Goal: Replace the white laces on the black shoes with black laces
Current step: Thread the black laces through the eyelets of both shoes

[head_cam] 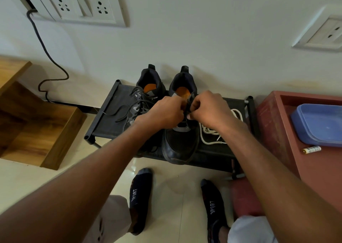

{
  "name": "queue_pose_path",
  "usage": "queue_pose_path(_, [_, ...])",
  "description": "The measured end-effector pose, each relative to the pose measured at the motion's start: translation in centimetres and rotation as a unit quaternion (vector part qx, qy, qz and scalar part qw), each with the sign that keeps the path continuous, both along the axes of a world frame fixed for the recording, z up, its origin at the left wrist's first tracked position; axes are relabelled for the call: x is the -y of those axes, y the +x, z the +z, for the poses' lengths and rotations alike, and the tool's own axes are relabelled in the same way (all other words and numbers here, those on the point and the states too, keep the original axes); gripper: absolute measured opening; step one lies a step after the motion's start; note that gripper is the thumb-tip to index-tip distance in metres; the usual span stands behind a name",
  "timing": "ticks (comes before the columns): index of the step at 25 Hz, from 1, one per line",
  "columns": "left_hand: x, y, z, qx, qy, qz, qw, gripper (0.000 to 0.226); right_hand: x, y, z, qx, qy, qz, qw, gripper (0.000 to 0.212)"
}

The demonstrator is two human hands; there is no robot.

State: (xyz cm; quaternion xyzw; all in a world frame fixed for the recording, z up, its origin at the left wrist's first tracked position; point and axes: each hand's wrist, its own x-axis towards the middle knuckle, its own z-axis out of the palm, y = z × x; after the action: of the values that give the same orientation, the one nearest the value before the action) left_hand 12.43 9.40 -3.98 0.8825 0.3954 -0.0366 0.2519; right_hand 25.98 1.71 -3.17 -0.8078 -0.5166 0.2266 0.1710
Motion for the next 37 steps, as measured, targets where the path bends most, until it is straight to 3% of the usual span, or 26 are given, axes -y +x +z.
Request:
queue_pose_path(5, [-0.4, -1.3, 1.5, 0.026, 0.16, 0.014, 0.987, 0.027, -0.3, -0.6, -0.9, 0.056, 0.005, -0.002, 0.998, 0.003])
queue_pose_path(10, [-1.0, -2.0, 2.2, 0.006, 0.098, -0.008, 0.995, 0.047, -0.3, -0.3, 0.0, 0.054, -0.033, -0.009, 0.998, 0.015])
queue_pose_path(12, [-1.1, -2.2, 2.3, 0.011, 0.087, -0.01, 0.996, 0.049, -0.4, 0.0, 1.2, -0.029, 0.031, -0.075, 0.996, 0.019])
queue_pose_path(13, [-1.3, -2.2, 2.3, 0.012, 0.078, -0.009, 0.997, 0.049, -0.4, 0.1, 2.4, -0.143, 0.107, -0.12, 0.977, 0.022])
queue_pose_path(14, [-1.4, -2.3, 2.3, 0.013, 0.067, -0.008, 0.998, 0.05, -0.4, 0.2, 3.9, -0.304, 0.198, -0.152, 0.919, 0.024])
queue_pose_path(15, [-1.5, -2.4, 2.5, 0.014, 0.054, -0.005, 0.998, 0.05, -0.2, 0.6, 5.4, -0.469, 0.287, -0.155, 0.821, 0.024])
queue_pose_path(16, [-1.5, -2.5, 2.6, 0.015, 0.042, -0.004, 0.999, 0.05, 0.1, 1.1, 6.6, -0.59, 0.354, -0.137, 0.713, 0.021])
queue_pose_path(17, [-1.5, -2.5, 2.7, 0.015, 0.035, -0.003, 0.999, 0.05, 0.2, 1.6, 7.1, -0.642, 0.391, -0.125, 0.648, 0.018])
queue_pose_path(18, [-1.5, -2.6, 2.8, 0.014, 0.029, -0.004, 0.999, 0.049, 0.3, 2.0, 7.2, -0.627, 0.399, -0.13, 0.657, 0.015])
queue_pose_path(19, [-1.5, -2.5, 2.8, 0.015, 0.024, -0.004, 1.0, 0.05, 0.3, 2.2, 6.7, -0.543, 0.375, -0.143, 0.737, 0.012])
queue_pose_path(21, [-1.5, -2.4, 2.5, 0.014, 0.012, 0.002, 1.0, 0.051, 0.4, 1.8, 4.9, -0.221, 0.218, -0.102, 0.945, 0.006])
queue_pose_path(22, [-1.5, -2.3, 2.4, 0.013, 0.009, 0.005, 1.0, 0.052, 0.5, 1.2, 3.5, -0.076, 0.107, -0.04, 0.991, 0.012])
queue_pose_path(23, [-1.6, -2.2, 2.2, 0.012, 0.01, 0.006, 1.0, 0.053, 0.4, 0.5, 2.0, 0.016, 0.01, 0.013, 1.0, 0.019])
queue_pose_path(24, [-1.6, -2.2, 2.1, 0.012, 0.016, 0.008, 1.0, 0.052, 0.3, -0.1, 1.0, 0.061, -0.051, 0.04, 0.996, 0.023])
queue_pose_path(26, [-1.8, -2.1, 2.0, 0.011, 0.026, 0.009, 1.0, 0.046, -0.1, -0.9, 0.2, 0.087, -0.083, 0.044, 0.992, 0.024])
queue_pose_path(29, [-1.9, -1.8, 1.6, -0.009, 0.033, 0.016, 0.999, 0.044, -0.2, -0.5, 0.5, 0.028, -0.075, 0.035, 0.996, 0.011])
queue_pose_path(31, [-1.9, -1.9, 1.5, -0.004, 0.034, 0.029, 0.999, 0.043, -0.4, -0.3, 1.5, -0.071, 0.006, -0.019, 0.997, 0.01])
queue_pose_path(32, [-1.9, -1.9, 1.5, 0.002, 0.031, 0.033, 0.999, 0.042, -0.6, -0.2, 2.1, -0.113, 0.106, -0.068, 0.985, 0.01])
queue_pose_path(33, [-2.0, -2.0, 1.5, 0.005, 0.028, 0.035, 0.999, 0.042, -0.7, 0.1, 3.1, -0.174, 0.228, -0.127, 0.95, 0.01])
queue_pose_path(34, [-1.9, -2.0, 1.6, 0.005, 0.024, 0.035, 0.999, 0.043, -0.8, 0.6, 4.2, -0.272, 0.33, -0.171, 0.888, 0.009])
queue_pose_path(36, [-1.9, -2.0, 1.7, 0.006, 0.017, 0.034, 0.999, 0.045, -0.5, 1.0, 5.7, -0.493, 0.393, -0.176, 0.756, 0.009])
queue_pose_path(37, [-1.9, -2.0, 1.8, 0.008, 0.014, 0.033, 0.999, 0.046, -0.2, 1.0, 5.8, -0.54, 0.376, -0.169, 0.734, 0.01])
